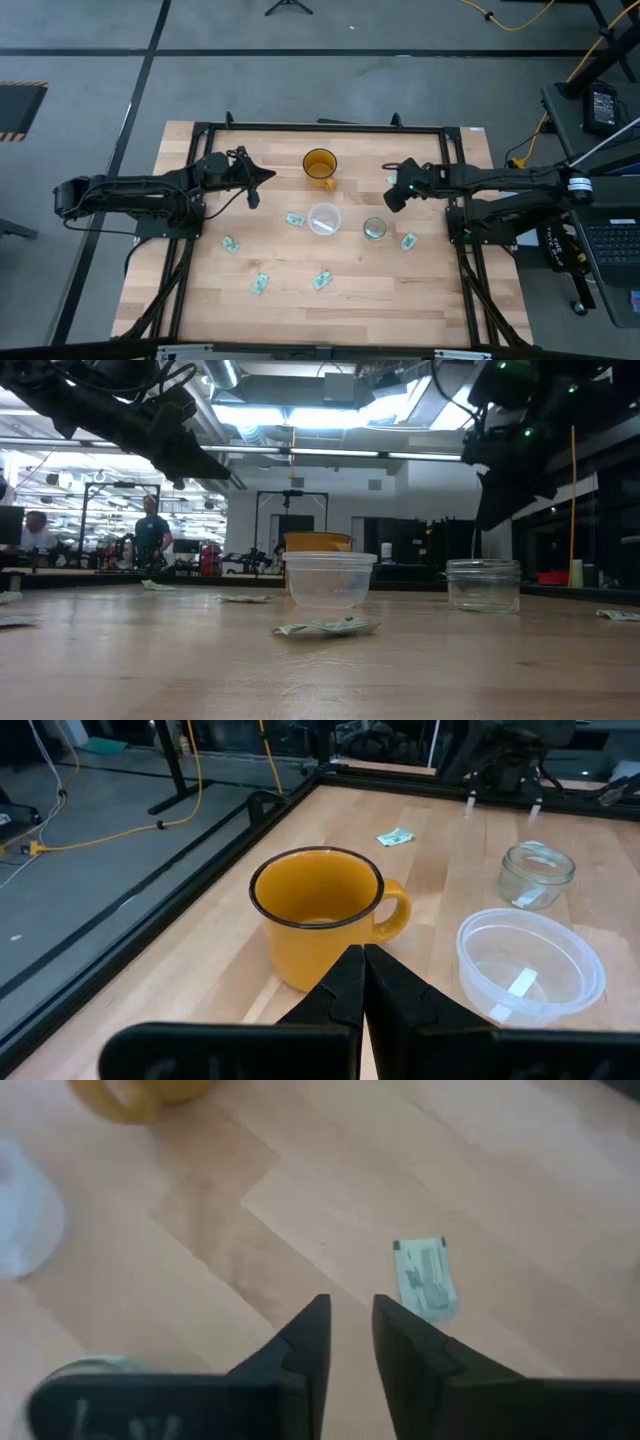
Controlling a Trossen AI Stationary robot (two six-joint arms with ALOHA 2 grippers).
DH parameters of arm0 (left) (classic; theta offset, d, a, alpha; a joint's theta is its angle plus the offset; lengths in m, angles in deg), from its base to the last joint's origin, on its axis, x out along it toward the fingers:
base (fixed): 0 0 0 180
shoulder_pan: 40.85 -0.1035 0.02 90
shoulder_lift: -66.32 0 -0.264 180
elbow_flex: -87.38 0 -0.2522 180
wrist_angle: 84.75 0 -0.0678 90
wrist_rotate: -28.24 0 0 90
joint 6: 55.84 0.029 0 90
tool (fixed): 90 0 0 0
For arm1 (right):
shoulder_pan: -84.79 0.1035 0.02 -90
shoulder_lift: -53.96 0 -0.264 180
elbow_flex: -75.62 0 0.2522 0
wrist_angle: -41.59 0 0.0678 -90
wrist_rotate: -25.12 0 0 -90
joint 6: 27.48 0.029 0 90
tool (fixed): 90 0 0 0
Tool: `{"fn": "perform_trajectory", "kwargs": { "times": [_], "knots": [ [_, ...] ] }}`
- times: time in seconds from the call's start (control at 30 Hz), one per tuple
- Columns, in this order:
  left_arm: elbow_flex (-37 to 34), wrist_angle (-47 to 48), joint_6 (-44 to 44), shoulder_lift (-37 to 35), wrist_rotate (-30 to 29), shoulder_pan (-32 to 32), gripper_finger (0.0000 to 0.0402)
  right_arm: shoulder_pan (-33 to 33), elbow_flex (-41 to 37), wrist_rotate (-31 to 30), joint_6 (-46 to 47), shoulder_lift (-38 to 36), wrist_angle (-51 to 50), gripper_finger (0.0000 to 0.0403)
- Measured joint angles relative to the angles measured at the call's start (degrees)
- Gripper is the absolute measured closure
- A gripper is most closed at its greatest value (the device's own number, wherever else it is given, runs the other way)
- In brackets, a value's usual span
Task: Pick and place Stevia / Truvia into bins
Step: Put the green stevia packet into the glass container
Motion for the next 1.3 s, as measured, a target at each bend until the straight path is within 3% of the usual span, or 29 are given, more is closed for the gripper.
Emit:
{"fn": "perform_trajectory", "kwargs": {
  "times": [0.23, 0.53, 0.73, 1.3],
  "knots": [
    [0.0, 0.0, 0.0, 0.0, 0.0, 0.0, 0.04, -4.6, 0.0, 0.0, 3.2, 3.8, -0.5, 0.0273],
    [0.0, 0.0, 1.4, 0.0, -0.1, 0.0, 0.04, -8.8, 0.0, 0.6, 3.3, 11.0, 1.1, 0.0249],
    [0.0, 0.0, 1.5, 0.0, -0.2, 0.0, 0.04, -11.6, 0.0, 6.6, 3.1, 15.3, 1.3, 0.0246],
    [0.0, 0.0, 2.4, 0.0, -0.1, 0.0, 0.04, -16.1, 0.0, 6.5, 2.9, 23.4, 5.9, 0.0246]
  ]
}}
